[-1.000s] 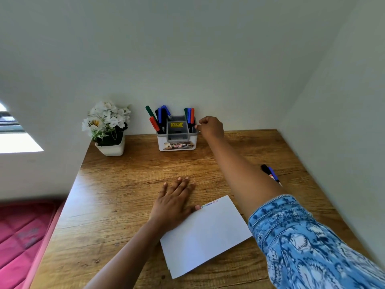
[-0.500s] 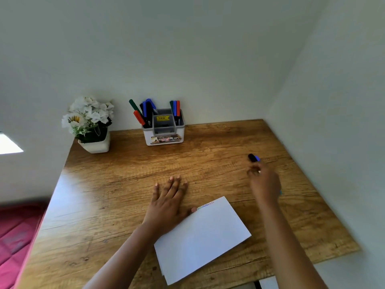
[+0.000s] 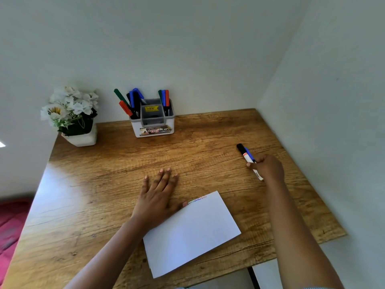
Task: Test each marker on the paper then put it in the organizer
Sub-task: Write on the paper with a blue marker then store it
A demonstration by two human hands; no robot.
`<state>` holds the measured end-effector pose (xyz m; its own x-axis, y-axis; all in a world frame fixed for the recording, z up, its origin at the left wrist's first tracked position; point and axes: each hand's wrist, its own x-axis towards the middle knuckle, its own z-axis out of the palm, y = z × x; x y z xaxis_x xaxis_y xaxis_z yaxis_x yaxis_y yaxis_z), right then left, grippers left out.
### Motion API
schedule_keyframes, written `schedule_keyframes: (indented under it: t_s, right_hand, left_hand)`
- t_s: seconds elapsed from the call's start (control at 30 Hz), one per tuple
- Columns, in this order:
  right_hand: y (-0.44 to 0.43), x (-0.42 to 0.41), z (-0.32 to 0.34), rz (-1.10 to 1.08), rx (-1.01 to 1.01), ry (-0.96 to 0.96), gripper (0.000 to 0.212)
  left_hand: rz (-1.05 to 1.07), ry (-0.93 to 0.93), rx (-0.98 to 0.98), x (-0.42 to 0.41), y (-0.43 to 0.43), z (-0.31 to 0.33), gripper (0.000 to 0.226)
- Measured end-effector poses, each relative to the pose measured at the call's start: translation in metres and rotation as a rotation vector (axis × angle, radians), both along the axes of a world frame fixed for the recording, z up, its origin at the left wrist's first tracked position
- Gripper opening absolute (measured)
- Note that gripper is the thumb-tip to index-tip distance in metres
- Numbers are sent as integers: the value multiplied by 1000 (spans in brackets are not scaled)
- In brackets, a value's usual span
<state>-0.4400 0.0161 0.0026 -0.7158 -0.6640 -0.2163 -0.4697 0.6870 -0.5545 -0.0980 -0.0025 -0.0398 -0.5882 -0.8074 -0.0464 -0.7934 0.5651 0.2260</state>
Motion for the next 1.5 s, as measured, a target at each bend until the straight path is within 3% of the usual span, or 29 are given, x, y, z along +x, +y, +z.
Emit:
schedule_keyframes:
  t_s: [0.2, 0.4, 0.57, 0.6, 0.67, 0.73, 0.77, 0.9, 1.03, 1.13, 1.43, 1.5]
  right_hand:
    - [-3, 0, 14, 31, 96, -41, 43]
    - [11, 18, 20, 7, -113, 16, 35]
    - [29, 71, 41, 229, -297, -202, 26]
    - [32, 84, 44, 273, -309, -266, 23]
    - [39, 109, 47, 357, -341, -422, 19]
    - [42, 132, 45, 417, -390, -561, 16]
    - [43, 141, 45, 444, -401, -586, 13]
    - [48, 166, 48, 513, -416, -418, 17]
    - [52, 175, 55, 637, -446, -139, 22]
    - [51, 179, 60, 646, -447, -110, 23]
    - [50, 182, 74, 548, -290, -423, 26]
    - [54, 179, 74, 543, -235, -529, 29]
  left_hand:
    - [-4, -20, 2, 0, 2, 4, 102]
    - [3, -16, 12, 2, 3, 4, 104]
    - [37, 35, 149, -1, -2, 19, 122]
    - [59, 79, 176, -3, -2, 25, 117]
    - [158, 320, 301, -13, 1, 44, 84]
    - [254, 798, 626, -24, 7, 65, 47]
    - [262, 1010, 778, -30, 11, 73, 40]
    - [355, 1410, 950, -43, 22, 89, 28]
    - [461, 1553, 973, -42, 20, 88, 25]
    - [520, 1638, 1031, -42, 19, 85, 18]
    - [649, 1728, 1072, -52, 24, 85, 22]
    - [757, 1801, 1073, -49, 18, 82, 26]
